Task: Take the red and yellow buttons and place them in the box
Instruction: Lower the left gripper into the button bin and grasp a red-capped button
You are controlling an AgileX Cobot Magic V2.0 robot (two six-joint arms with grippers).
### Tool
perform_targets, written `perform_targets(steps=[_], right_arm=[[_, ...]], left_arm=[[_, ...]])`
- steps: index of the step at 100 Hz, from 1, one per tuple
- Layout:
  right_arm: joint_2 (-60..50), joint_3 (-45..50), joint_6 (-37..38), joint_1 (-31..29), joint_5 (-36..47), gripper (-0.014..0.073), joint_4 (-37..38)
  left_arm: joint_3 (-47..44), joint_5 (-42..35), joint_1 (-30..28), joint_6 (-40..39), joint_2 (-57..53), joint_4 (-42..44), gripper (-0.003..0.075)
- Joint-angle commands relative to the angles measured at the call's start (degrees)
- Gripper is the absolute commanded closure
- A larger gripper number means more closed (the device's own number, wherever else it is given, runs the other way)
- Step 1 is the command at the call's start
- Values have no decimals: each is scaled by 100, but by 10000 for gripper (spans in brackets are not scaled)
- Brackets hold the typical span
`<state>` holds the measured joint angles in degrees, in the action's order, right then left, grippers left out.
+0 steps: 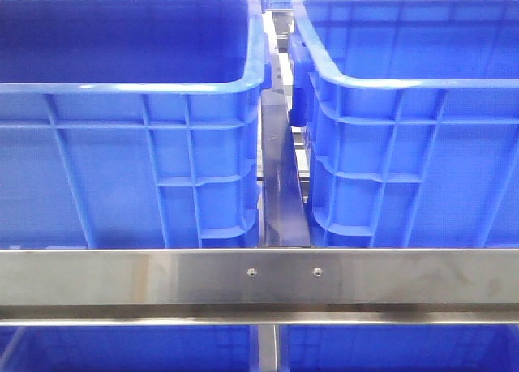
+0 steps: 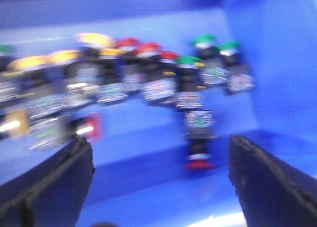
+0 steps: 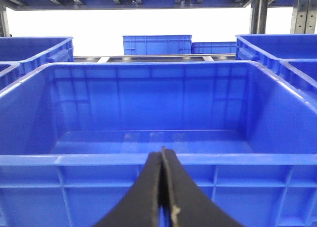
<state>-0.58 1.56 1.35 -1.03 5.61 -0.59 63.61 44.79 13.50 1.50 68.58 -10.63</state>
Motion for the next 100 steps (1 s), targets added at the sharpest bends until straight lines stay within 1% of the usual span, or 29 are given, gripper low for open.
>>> perform_targets(steps=[1, 16, 29, 54, 100], right_arm=[[-119, -114, -19, 13, 490, 662, 59], [-119, -114, -19, 13, 490, 662, 59], [-119, -114, -19, 13, 490, 662, 59], [-119, -114, -19, 13, 490, 662, 59], [-119, -114, -19, 13, 490, 662, 59]], left_arm=[[535, -367, 294, -313, 447, 119, 195], [1155, -330, 519, -1004, 1342, 727, 195], [1517, -318, 573, -1337, 1891, 930, 195], [1797, -373, 580, -1336, 2533, 951, 195], [1805, -537, 580, -1336, 3138, 1093, 195]])
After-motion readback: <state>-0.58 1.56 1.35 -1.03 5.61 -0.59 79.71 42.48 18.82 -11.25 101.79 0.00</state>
